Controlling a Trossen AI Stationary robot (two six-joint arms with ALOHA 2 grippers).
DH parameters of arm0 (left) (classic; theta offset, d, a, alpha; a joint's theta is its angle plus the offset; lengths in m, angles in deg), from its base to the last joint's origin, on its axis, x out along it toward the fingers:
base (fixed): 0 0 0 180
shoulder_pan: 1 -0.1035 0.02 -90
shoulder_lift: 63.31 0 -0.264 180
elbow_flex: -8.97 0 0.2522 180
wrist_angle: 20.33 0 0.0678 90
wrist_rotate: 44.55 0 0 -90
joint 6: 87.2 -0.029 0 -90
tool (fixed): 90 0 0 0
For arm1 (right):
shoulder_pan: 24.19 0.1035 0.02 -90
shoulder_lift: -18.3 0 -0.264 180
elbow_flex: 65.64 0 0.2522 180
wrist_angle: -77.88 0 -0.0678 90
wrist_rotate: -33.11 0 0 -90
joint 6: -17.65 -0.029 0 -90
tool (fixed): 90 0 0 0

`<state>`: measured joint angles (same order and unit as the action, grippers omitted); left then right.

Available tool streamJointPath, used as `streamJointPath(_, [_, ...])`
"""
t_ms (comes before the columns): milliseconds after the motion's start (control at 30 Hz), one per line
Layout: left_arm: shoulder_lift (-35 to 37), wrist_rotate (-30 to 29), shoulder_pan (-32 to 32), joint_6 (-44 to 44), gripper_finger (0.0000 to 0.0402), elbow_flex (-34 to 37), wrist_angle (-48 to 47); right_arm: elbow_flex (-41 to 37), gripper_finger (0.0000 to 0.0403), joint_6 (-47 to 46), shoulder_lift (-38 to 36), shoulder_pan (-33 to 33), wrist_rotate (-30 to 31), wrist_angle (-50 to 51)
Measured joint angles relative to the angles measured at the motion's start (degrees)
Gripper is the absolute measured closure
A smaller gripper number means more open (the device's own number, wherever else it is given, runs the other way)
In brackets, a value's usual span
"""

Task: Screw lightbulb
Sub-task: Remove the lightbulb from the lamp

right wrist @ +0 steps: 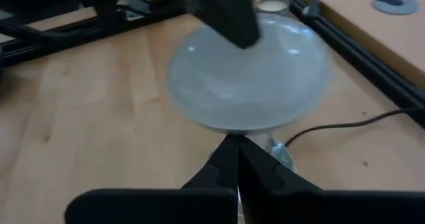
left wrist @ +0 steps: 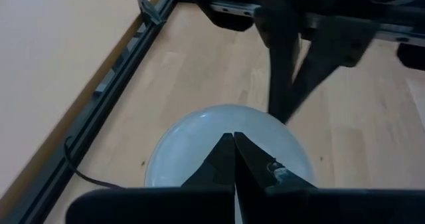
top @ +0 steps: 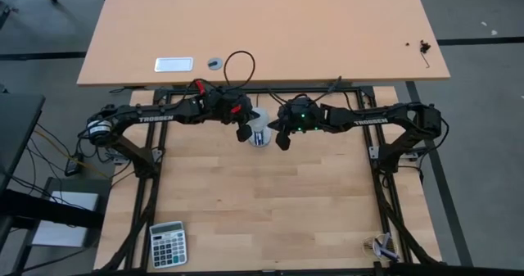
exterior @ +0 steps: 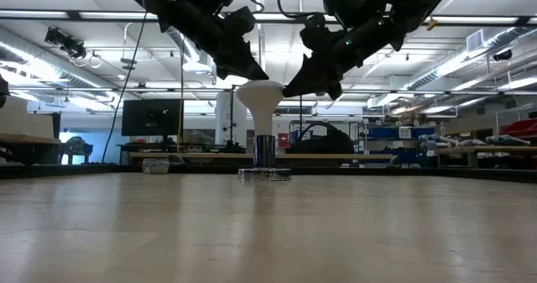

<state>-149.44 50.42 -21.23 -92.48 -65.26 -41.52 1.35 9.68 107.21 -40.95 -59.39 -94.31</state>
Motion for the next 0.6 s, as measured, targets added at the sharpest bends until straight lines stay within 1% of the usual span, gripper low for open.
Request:
streamJointPath(133, [0.0, 0.4, 0.0, 0.3, 0.0402, 0.0, -0.8, 0.0, 0.0394, -0.1, 0.0, -1.6, 2.0, -0.1])
streamJointPath(233, [0.0, 1.0, 0.1, 0.4, 0.0402, 0.0, -0.6, 0.0, 0.0394, -1.0, 0.0, -3.2, 4.6, -1.7])
streamJointPath(333, [0.0, 1.0, 0.1, 0.4, 0.0402, 0.0, -0.5, 0.0, 0.0393, -1.1, -0.2, -5.0, 4.6, -1.8])
streamJointPath(367, [0.0, 1.0, 0.1, 0.4, 0.0402, 0.0, -0.5, 0.0, 0.0392, -0.8, -0.4, -5.3, 3.3, -2.1])
streamJointPath(467, [0.0, 1.0, 0.1, 0.4, 0.0402, 0.0, -0.5, 0.0, 0.039, 0.2, -2.0, -5.3, -3.5, -2.7])
streamJointPath(533, [0.0, 0.9, 0.0, 0.4, 0.0402, 0.0, -0.5, 0.1, 0.0389, 0.7, -2.5, -4.0, -8.4, -2.6])
streamJointPath(600, [0.0, 0.6, 0.0, 0.2, 0.0402, 0.0, -0.5, 0.1, 0.0389, 1.9, -2.5, -1.8, -10.9, -2.3])
